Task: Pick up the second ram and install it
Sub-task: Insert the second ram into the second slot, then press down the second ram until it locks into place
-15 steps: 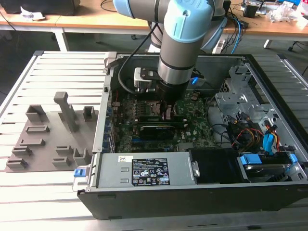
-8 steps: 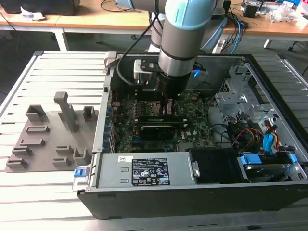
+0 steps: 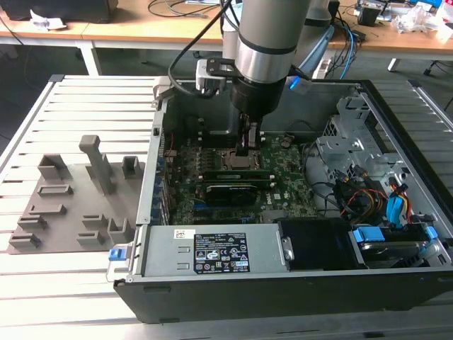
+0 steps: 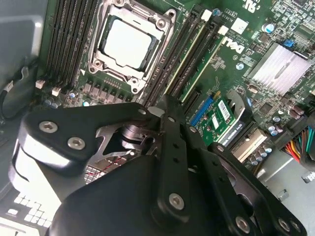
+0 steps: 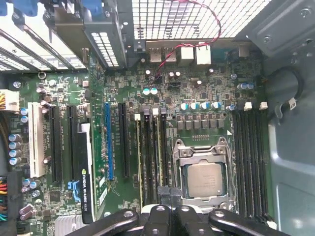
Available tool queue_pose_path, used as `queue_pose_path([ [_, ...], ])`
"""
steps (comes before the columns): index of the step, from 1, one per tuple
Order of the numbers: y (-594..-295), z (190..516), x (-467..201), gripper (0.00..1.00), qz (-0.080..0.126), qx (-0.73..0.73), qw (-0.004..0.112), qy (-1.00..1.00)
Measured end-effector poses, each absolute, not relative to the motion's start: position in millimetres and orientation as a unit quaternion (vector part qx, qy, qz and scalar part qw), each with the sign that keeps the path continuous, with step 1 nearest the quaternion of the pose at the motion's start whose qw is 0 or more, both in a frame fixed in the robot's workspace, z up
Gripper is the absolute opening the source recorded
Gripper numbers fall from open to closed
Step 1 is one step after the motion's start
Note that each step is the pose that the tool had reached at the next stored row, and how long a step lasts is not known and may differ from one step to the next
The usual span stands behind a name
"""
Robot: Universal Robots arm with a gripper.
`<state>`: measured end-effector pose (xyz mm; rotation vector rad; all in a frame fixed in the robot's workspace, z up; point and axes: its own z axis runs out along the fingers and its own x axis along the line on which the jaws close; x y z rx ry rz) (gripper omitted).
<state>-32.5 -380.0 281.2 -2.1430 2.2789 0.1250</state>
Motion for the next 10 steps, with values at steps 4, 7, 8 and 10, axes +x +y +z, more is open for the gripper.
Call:
queue_pose_path([
  [4, -380.0, 281.6, -32.5, 0.11, 0.040, -0.684, 0.005, 0.728],
  [7, -380.0, 281.8, -32.6, 0.11, 0.040, -0.684, 0.005, 0.728],
  [8, -380.1, 281.8, -32.2, 0.11, 0.040, -0.684, 0.005, 0.728],
  [10, -380.0, 280.2, -24.8, 0.11, 0.040, -0.684, 0.005, 0.728],
])
